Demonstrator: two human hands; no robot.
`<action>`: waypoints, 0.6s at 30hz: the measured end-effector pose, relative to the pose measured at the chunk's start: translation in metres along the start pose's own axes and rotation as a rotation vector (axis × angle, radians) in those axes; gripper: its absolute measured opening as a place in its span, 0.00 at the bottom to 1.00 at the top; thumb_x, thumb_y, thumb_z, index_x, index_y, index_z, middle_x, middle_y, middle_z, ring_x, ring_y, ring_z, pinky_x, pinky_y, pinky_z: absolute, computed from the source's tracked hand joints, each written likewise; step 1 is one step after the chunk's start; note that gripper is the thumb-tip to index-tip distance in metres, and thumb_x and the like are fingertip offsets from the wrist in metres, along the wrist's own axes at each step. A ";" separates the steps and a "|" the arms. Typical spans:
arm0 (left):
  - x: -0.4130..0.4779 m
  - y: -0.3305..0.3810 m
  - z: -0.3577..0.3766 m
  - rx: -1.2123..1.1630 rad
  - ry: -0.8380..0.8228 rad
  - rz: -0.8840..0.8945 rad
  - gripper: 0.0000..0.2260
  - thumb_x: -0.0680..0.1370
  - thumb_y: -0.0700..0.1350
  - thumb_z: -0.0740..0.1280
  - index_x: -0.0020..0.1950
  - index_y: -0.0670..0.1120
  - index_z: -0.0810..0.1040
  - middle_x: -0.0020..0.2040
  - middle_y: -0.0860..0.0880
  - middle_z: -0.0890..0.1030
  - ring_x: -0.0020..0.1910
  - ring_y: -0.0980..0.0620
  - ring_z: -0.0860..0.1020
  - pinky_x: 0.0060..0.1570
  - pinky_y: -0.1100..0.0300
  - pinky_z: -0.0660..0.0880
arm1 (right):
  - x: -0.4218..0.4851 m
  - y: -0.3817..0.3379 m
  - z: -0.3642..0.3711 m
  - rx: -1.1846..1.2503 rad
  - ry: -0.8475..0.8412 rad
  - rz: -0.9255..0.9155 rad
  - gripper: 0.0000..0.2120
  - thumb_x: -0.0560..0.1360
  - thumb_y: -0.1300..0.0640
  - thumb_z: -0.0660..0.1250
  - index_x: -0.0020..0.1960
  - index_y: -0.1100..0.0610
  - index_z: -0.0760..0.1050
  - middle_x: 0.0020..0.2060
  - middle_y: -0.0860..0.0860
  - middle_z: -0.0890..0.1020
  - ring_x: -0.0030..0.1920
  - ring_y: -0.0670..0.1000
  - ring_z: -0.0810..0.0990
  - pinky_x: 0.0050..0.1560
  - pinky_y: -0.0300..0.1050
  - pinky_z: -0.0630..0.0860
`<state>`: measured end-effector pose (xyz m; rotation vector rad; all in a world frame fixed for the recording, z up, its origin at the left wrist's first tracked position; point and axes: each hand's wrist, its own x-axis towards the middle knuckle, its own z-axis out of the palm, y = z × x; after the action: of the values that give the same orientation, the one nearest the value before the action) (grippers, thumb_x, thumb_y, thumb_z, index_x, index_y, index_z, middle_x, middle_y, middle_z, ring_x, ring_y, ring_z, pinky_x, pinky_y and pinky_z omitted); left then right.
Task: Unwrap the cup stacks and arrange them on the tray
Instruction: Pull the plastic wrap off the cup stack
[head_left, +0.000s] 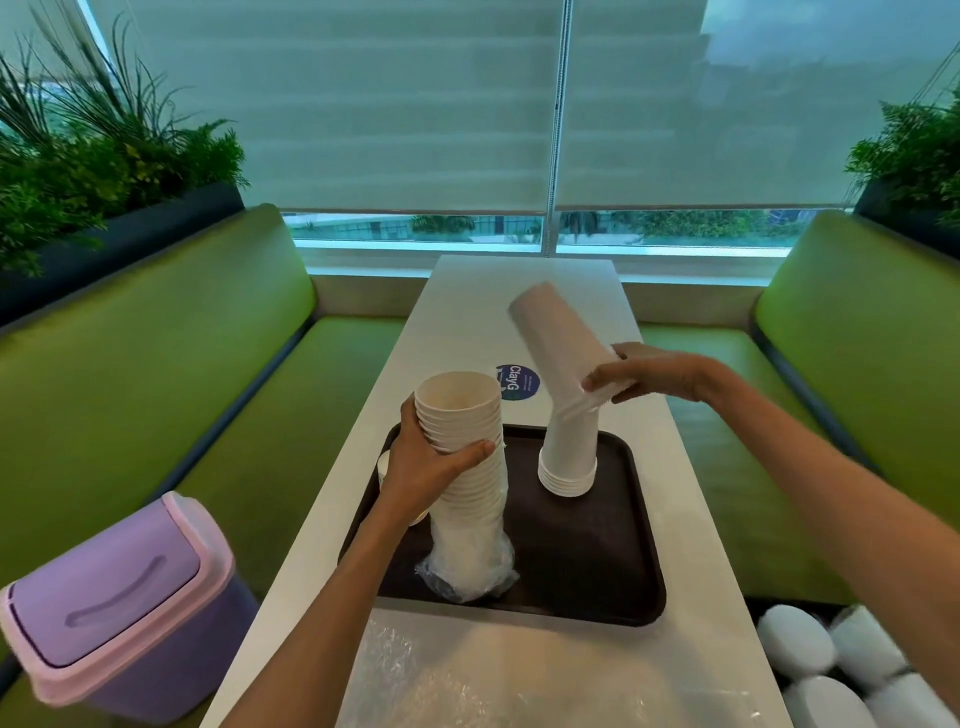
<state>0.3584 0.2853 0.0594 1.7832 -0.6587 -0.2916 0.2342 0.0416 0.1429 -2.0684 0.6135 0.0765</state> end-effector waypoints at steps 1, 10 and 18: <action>0.000 0.000 0.001 -0.004 -0.002 0.003 0.40 0.65 0.45 0.79 0.70 0.47 0.61 0.58 0.55 0.73 0.55 0.55 0.73 0.49 0.65 0.68 | 0.007 0.013 0.001 0.047 0.116 0.001 0.40 0.56 0.43 0.78 0.63 0.58 0.70 0.56 0.55 0.78 0.56 0.53 0.77 0.58 0.46 0.76; 0.005 -0.002 0.007 0.008 -0.023 0.026 0.41 0.64 0.45 0.80 0.70 0.48 0.61 0.59 0.55 0.73 0.56 0.56 0.73 0.53 0.63 0.69 | 0.063 0.065 0.046 0.172 0.641 0.048 0.45 0.62 0.51 0.81 0.70 0.59 0.60 0.64 0.55 0.74 0.64 0.59 0.73 0.64 0.58 0.71; 0.007 -0.005 0.007 0.021 -0.029 0.027 0.42 0.63 0.47 0.80 0.71 0.48 0.61 0.59 0.56 0.72 0.57 0.57 0.73 0.54 0.63 0.69 | 0.080 0.092 0.077 0.055 0.568 0.142 0.51 0.62 0.45 0.80 0.73 0.57 0.53 0.68 0.55 0.71 0.68 0.60 0.69 0.69 0.59 0.62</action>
<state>0.3617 0.2771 0.0538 1.7920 -0.7080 -0.2939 0.2765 0.0329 0.0049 -1.9886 1.0914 -0.4561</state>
